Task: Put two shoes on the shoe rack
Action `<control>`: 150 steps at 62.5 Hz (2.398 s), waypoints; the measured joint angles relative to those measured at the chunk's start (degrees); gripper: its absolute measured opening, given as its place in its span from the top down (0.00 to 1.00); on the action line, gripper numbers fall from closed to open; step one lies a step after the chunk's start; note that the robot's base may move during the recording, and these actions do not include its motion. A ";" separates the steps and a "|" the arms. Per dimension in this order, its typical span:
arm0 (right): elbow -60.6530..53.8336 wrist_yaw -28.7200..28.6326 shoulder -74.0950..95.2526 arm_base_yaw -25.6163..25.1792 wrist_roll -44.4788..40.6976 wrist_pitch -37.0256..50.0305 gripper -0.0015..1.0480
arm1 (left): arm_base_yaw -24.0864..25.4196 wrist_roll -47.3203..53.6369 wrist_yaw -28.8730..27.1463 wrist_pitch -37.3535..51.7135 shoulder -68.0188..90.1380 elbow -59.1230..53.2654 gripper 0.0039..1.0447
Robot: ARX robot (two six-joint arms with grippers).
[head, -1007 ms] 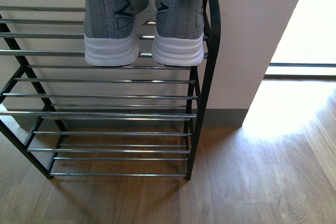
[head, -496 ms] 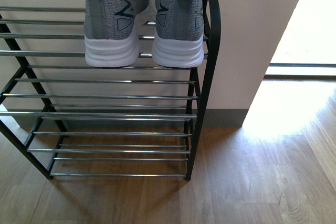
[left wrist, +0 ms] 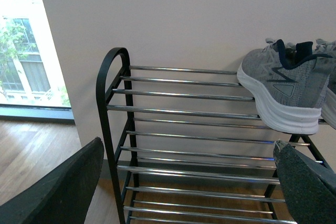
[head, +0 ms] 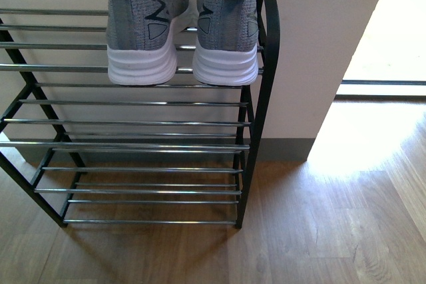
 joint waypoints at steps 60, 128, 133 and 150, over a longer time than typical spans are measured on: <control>-29.22 8.37 -30.08 11.65 -6.47 -1.07 0.99 | 0.00 0.00 0.00 0.00 0.00 0.00 0.09; -32.20 15.85 -61.29 19.43 -6.47 -27.39 0.99 | 0.00 0.00 0.00 0.00 0.00 0.00 0.09; -32.20 15.85 -62.75 19.43 -6.49 -28.92 0.99 | 0.00 0.00 0.02 0.00 0.00 0.00 0.09; -32.17 16.00 -72.61 19.50 -6.49 -39.15 0.99 | 0.00 0.02 0.02 0.00 0.00 0.00 0.09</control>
